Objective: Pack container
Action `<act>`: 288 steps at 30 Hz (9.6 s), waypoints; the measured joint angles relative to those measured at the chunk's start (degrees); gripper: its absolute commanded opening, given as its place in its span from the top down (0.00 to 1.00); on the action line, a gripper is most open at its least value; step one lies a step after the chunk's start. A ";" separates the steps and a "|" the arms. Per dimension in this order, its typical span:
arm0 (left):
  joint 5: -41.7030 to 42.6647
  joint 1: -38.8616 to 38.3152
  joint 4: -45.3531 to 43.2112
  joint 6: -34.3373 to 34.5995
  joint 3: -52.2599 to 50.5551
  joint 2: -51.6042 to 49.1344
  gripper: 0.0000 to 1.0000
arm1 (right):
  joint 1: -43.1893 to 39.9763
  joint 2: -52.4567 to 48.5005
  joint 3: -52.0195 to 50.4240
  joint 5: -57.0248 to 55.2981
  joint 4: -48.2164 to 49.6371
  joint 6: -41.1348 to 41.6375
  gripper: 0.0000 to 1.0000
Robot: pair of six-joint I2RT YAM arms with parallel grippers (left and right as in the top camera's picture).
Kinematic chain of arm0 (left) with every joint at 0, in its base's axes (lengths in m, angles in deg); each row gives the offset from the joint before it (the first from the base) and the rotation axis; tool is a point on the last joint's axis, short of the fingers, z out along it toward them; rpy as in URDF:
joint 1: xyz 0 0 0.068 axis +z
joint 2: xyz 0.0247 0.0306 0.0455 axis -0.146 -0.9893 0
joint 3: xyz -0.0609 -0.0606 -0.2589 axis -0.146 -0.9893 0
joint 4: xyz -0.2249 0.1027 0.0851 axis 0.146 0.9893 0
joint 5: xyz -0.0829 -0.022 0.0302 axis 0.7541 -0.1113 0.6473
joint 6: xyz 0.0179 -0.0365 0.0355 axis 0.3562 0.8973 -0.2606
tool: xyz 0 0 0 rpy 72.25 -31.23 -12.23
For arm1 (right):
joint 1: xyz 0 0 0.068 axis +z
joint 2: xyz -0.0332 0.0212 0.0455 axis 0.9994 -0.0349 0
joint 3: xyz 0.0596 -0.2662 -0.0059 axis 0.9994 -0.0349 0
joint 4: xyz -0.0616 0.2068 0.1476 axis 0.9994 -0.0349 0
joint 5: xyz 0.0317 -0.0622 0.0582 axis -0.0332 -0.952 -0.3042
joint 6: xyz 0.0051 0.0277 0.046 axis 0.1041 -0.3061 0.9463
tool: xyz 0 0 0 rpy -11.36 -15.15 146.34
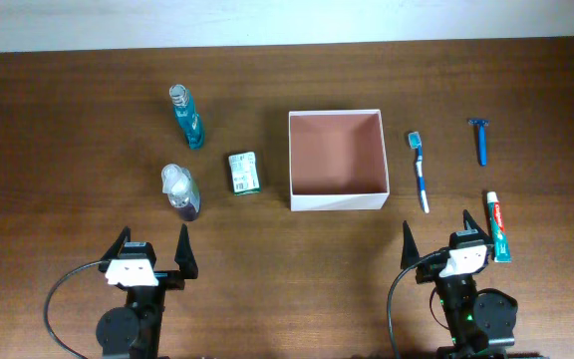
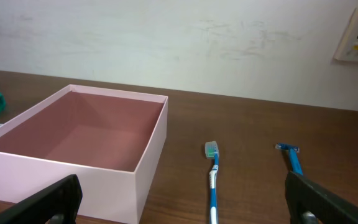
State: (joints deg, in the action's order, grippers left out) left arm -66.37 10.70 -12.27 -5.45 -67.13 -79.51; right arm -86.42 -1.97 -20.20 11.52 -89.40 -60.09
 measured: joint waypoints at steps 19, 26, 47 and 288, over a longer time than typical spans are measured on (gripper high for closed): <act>0.00 0.00 0.00 0.00 0.00 0.00 0.01 | 0.00 0.00 0.00 0.00 0.00 0.00 0.01; 0.00 0.00 0.00 0.00 0.00 0.00 0.01 | 0.00 0.00 0.00 0.00 0.00 -0.04 0.02; 0.00 0.00 -0.02 0.00 0.00 0.00 0.01 | 0.00 0.02 0.00 0.00 0.00 0.02 0.01; 1.64 -34.21 45.97 0.02 109.74 -94.09 0.99 | 0.00 0.07 0.00 -0.02 -0.07 0.00 0.02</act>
State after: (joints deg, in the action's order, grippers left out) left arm -64.73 -23.50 33.69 -5.43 42.61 -173.60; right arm -86.42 -1.91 -20.20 11.49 -89.46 -60.09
